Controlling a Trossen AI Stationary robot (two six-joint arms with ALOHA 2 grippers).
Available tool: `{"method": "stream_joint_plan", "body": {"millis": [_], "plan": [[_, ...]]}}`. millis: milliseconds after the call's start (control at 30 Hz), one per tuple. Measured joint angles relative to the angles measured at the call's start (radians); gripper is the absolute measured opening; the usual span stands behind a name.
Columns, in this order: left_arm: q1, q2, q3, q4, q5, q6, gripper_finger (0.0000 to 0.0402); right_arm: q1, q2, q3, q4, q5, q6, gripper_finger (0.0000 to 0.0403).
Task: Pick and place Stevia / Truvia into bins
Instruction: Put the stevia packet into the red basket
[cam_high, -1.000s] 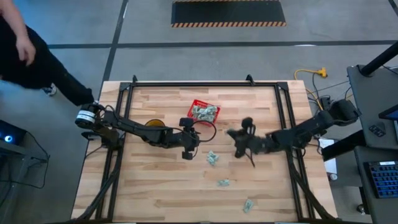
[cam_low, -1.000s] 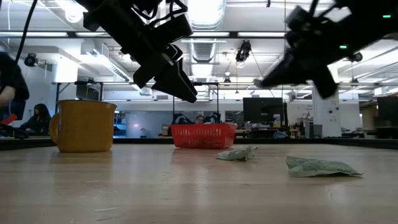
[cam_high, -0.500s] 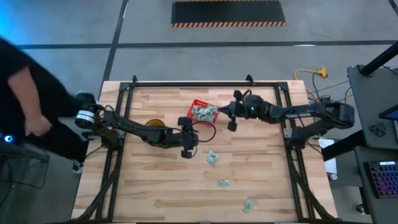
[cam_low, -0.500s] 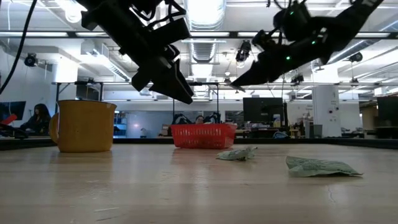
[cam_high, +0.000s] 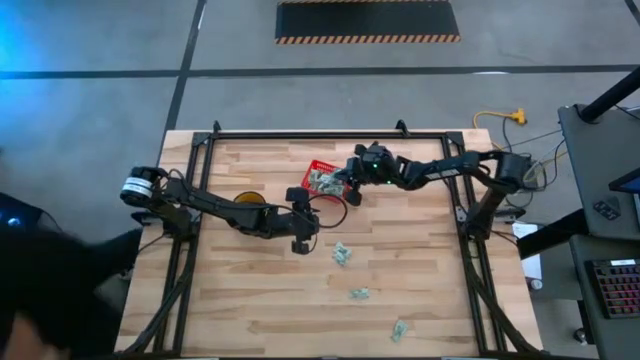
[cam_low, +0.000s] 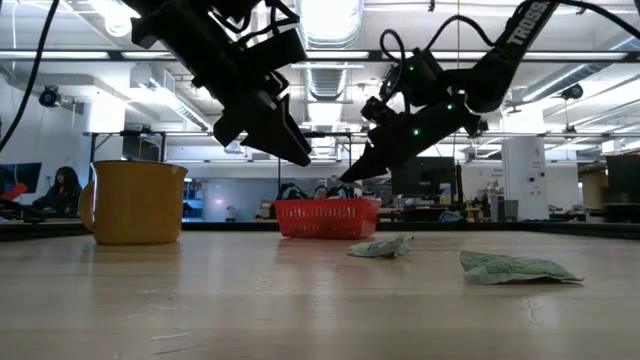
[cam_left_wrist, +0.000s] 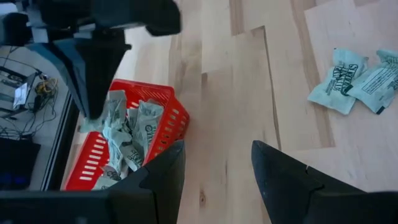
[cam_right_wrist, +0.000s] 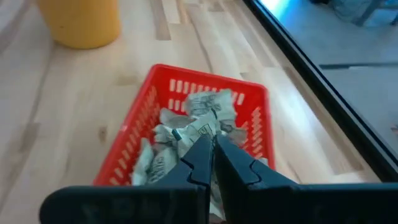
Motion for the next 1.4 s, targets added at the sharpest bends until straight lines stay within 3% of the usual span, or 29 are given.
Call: {"method": "stream_joint_plan", "body": {"millis": [200, 533, 667, 833, 1033, 1400], "plan": [[0.000, -0.001, 0.000, 0.003, 0.000, 0.000, 0.0169, -0.011, 0.011, 0.007, -0.002, -0.001, 0.011, 0.0030], [0.000, -0.001, 0.000, 0.031, 0.008, 0.000, 0.0169, -0.009, -0.028, 0.007, -0.057, -0.004, -0.002, 0.0145], [0.000, 0.005, -0.002, 0.097, 0.131, -0.001, 0.0169, -0.004, -0.119, 0.007, -0.220, -0.058, -0.053, 0.0166], [-0.001, 0.023, -0.006, 0.140, 0.234, 0.006, 0.0169, 0.023, -0.252, 0.007, -0.481, -0.156, -0.090, 0.0168], [0.000, 0.077, -0.011, 0.238, 0.310, 0.000, 0.0169, 0.084, -0.380, -0.017, -0.703, -0.160, -0.094, 0.0154], [0.000, 0.256, 0.001, 0.400, 0.454, 0.034, 0.0169, 0.204, -0.537, -0.220, -0.692, -0.160, -0.013, 0.0132]]}}
